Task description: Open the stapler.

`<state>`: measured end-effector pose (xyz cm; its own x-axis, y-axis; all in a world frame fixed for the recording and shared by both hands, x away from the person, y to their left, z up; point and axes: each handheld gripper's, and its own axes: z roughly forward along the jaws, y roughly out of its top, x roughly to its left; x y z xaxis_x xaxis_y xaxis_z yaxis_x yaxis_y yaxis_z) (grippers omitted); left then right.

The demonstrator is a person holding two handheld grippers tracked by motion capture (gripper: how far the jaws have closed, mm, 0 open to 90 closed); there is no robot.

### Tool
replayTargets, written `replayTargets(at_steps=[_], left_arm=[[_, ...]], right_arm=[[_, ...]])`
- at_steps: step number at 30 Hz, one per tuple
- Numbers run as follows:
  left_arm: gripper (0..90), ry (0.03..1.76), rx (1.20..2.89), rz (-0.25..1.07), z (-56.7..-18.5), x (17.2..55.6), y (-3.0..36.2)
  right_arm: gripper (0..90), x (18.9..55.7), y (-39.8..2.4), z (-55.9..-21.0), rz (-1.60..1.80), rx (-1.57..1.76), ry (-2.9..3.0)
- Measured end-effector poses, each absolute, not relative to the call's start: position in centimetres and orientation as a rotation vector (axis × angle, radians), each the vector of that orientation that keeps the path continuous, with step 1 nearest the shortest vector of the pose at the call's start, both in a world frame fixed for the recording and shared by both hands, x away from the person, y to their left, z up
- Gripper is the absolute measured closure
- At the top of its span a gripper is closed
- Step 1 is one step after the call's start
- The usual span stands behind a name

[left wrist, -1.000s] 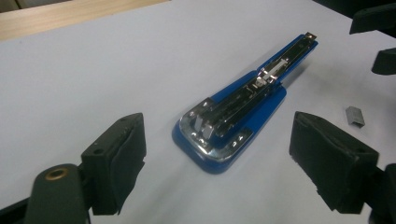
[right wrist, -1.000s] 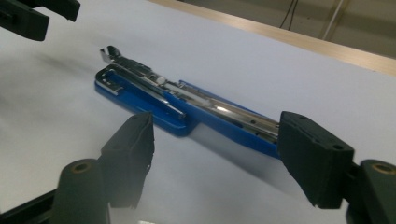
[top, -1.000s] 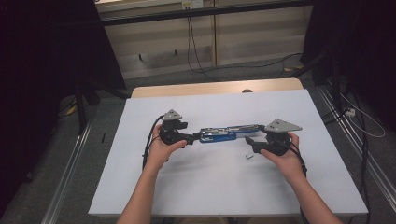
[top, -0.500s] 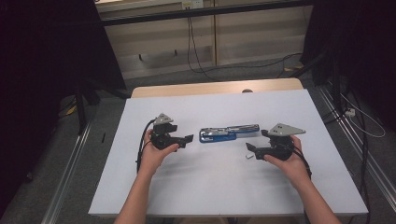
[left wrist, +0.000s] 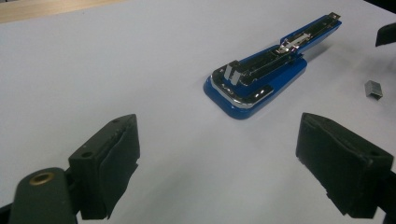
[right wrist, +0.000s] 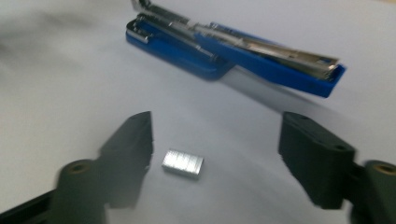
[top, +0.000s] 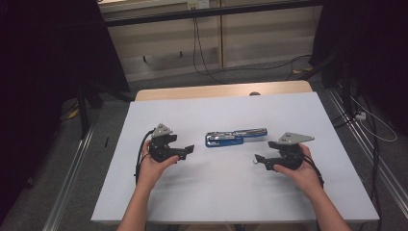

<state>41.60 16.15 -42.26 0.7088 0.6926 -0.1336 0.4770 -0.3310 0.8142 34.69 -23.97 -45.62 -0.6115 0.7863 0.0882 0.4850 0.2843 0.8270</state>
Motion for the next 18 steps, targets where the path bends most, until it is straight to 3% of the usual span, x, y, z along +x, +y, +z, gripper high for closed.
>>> replayTargets(at_steps=[14, 18], left_arm=[[13.9, 0.885, 2.003, 0.293, -42.28, 41.59, 15.91], [14.0, 0.883, 2.009, 0.291, -42.36, 41.65, 15.87]], right_arm=[[53.3, 34.75, -23.83, -46.04, 1.207, 1.133, 2.277], [54.1, 34.81, -24.15, -46.08, 1.211, 1.133, 2.283]])
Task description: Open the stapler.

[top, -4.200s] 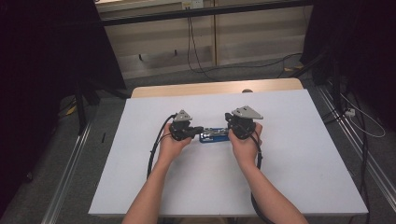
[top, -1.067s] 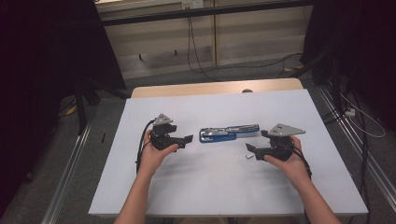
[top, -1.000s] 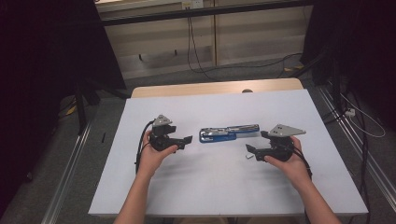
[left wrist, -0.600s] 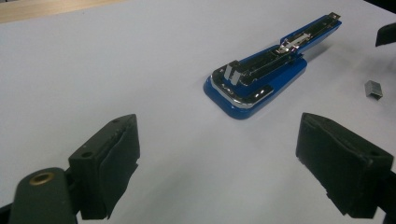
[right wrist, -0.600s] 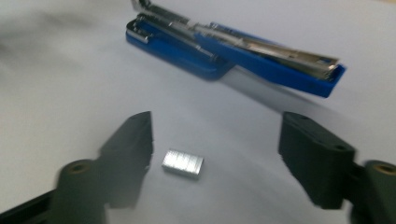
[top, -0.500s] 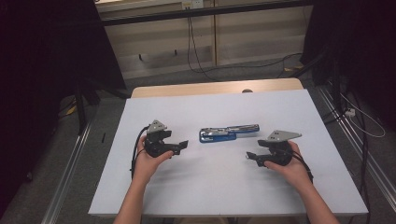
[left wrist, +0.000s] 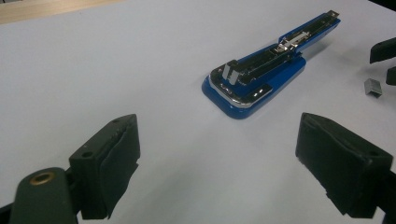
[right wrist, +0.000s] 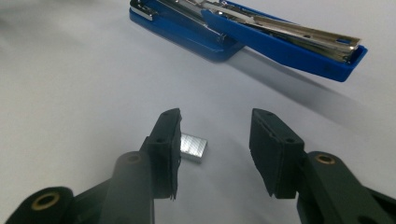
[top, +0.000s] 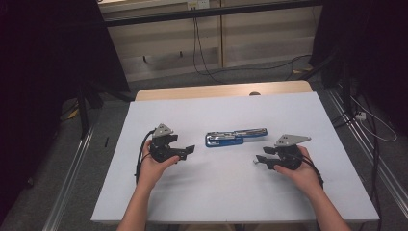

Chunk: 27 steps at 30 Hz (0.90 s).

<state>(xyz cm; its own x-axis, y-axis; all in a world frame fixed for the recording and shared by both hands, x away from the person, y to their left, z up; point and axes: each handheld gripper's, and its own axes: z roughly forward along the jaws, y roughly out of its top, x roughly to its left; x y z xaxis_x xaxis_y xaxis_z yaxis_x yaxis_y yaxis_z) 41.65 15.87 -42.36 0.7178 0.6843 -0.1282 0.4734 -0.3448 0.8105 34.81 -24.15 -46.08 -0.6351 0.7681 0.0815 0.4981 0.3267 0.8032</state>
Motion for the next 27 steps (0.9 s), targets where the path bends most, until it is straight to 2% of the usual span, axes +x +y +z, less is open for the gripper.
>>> replayTargets(at_steps=[15, 20, 27], left_arm=[[14.3, 0.882, 2.010, 0.274, -42.4, 41.6, 15.8], [14.4, 0.885, 2.002, 0.282, -42.3, 41.6, 15.9], [14.4, 0.883, 2.018, 0.278, -42.4, 41.6, 15.8]], right_arm=[[53.4, 35.1, -22.9, -46.5, 1.151, 1.071, 2.388], [58.2, 35.4, -22.2, -46.6, 1.130, 1.034, 2.408], [58.4, 35.3, -22.7, -46.6, 1.144, 1.053, 2.405]])
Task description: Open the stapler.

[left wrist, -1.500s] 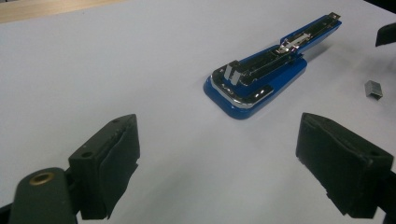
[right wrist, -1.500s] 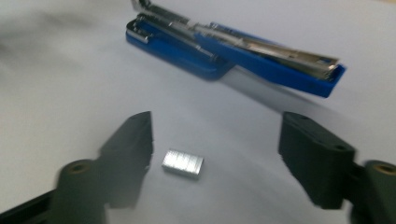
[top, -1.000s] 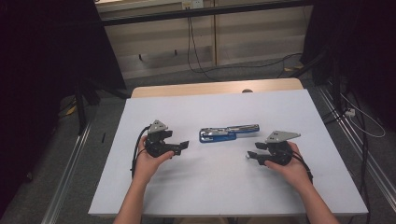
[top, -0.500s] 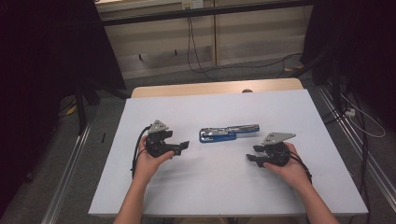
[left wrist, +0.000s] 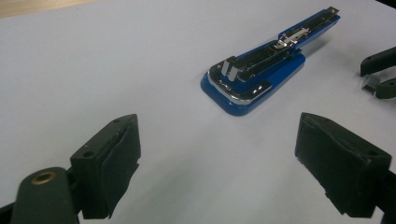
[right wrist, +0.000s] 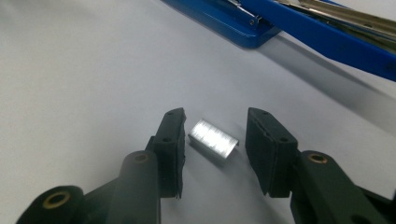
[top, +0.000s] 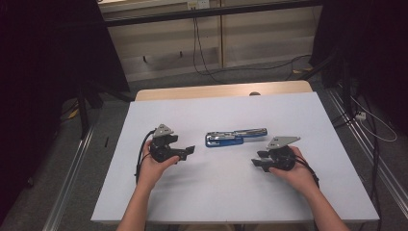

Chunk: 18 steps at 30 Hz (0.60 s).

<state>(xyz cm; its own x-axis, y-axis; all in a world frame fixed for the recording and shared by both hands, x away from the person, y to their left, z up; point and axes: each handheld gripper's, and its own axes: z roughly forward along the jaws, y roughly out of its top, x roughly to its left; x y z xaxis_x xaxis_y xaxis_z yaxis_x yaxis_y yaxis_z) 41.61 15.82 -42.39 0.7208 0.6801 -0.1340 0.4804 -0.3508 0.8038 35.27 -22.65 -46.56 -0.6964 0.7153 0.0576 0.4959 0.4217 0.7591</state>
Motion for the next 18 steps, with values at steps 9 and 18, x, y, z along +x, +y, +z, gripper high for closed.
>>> replayTargets(at_steps=[9, 18], left_arm=[[14.4, 0.877, 2.022, 0.281, -42.38, 41.58, 15.66], [14.5, 0.880, 2.018, 0.282, -42.35, 41.64, 15.76]], right_arm=[[67.5, 34.77, -23.20, -46.44, 1.141, 1.025, 2.433], [63.2, 34.84, -23.23, -46.17, 1.116, 0.988, 2.446]])
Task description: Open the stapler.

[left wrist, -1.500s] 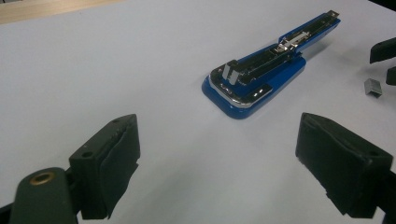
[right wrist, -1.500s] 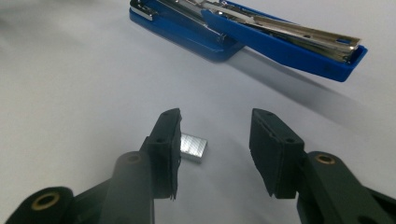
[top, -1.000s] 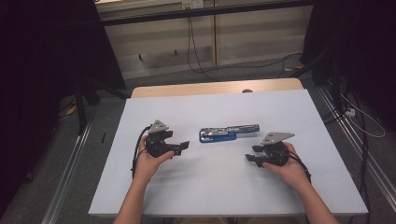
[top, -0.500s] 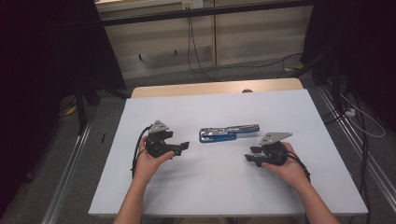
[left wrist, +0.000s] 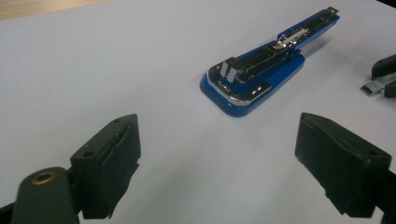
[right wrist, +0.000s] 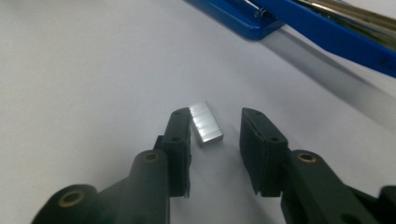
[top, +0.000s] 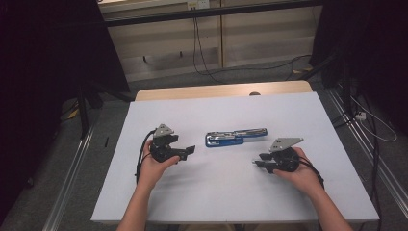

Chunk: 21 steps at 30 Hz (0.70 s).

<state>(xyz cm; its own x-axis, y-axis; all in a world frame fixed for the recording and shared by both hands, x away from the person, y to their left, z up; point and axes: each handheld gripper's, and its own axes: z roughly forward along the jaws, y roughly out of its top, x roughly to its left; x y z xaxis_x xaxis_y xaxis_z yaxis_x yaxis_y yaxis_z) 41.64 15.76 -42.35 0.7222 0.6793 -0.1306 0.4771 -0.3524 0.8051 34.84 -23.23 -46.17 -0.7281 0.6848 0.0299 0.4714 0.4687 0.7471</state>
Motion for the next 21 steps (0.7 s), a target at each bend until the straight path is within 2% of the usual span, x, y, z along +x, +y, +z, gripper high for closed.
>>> replayTargets(at_steps=[2, 7, 14, 17, 21], left_arm=[[14.5, 0.878, 2.022, 0.282, -42.38, 41.67, 15.76], [14.5, 0.878, 2.013, 0.284, -42.36, 41.71, 15.84], [14.4, 0.892, 1.997, 0.286, -42.16, 41.84, 16.23], [14.5, 0.903, 1.999, 0.289, -42.22, 41.94, 16.31], [14.4, 0.904, 1.990, 0.291, -42.13, 42.01, 16.40]], right_arm=[[63.6, 35.10, -22.97, -46.16, 1.115, 0.965, 2.455], [79.0, 35.16, -22.69, -46.16, 1.118, 0.957, 2.500], [79.1, 35.31, -22.91, -46.21, 1.141, 0.970, 2.507], [74.7, 35.45, -22.70, -46.22, 1.140, 0.969, 2.507], [78.8, 35.47, -22.37, -46.11, 1.110, 0.938, 2.522]])
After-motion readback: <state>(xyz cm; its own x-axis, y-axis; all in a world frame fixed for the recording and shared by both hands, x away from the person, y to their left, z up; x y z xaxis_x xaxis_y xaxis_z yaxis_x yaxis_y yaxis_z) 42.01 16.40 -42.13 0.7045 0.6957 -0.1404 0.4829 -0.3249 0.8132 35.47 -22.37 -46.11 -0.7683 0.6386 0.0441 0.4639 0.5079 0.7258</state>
